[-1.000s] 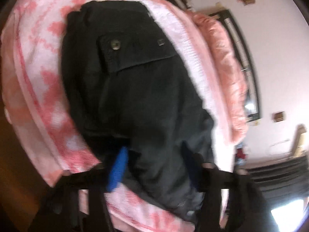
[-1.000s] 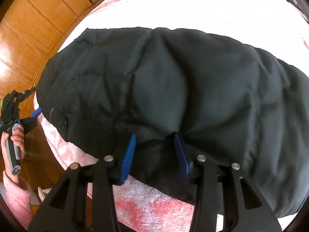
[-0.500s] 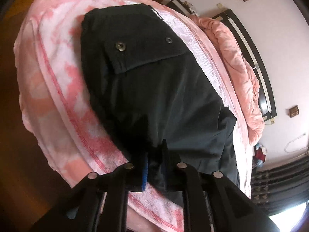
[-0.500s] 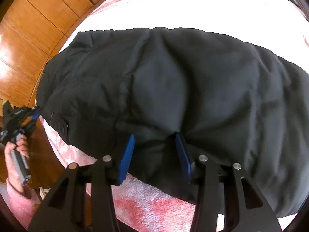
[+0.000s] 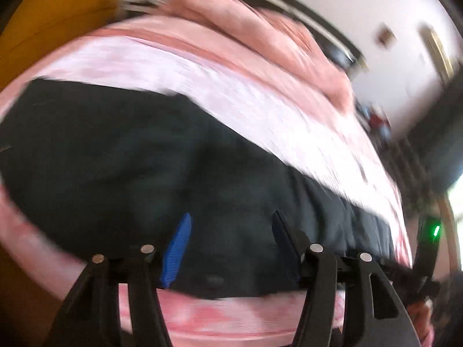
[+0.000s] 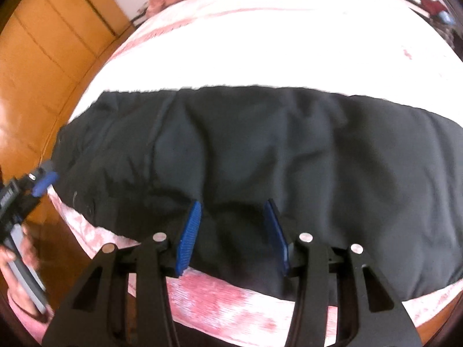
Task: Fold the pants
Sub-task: 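Smooth the folded pants with the left gripper while the right gripper holds the edge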
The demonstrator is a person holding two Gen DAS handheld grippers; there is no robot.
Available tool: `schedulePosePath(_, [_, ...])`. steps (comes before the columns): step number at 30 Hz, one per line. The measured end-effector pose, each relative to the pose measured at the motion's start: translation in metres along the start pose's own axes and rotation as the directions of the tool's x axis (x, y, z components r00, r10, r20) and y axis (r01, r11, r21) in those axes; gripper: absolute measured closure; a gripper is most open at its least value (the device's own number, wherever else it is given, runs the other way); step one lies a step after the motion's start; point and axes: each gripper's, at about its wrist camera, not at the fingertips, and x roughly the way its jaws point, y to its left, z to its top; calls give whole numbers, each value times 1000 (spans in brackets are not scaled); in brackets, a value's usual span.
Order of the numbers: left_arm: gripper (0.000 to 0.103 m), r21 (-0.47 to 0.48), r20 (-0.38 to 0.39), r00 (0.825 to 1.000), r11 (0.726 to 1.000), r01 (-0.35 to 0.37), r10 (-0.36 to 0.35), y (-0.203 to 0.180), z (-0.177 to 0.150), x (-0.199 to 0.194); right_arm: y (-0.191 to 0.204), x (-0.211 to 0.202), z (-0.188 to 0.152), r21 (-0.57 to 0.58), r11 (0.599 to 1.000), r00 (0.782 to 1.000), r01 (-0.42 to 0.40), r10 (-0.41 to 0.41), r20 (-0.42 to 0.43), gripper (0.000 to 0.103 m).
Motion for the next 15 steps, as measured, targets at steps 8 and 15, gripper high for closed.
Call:
schedulePosePath(8, [46,45,-153,986,997,-58,64,-15,-11,72,-33,23,-4,40,994,992,105,-102,-77,55])
schedulePosePath(15, [40,153,-100,989,984,-92,108,-57,-7,44,-47,-6,-9,78,997,1000,3,-2,-5,56])
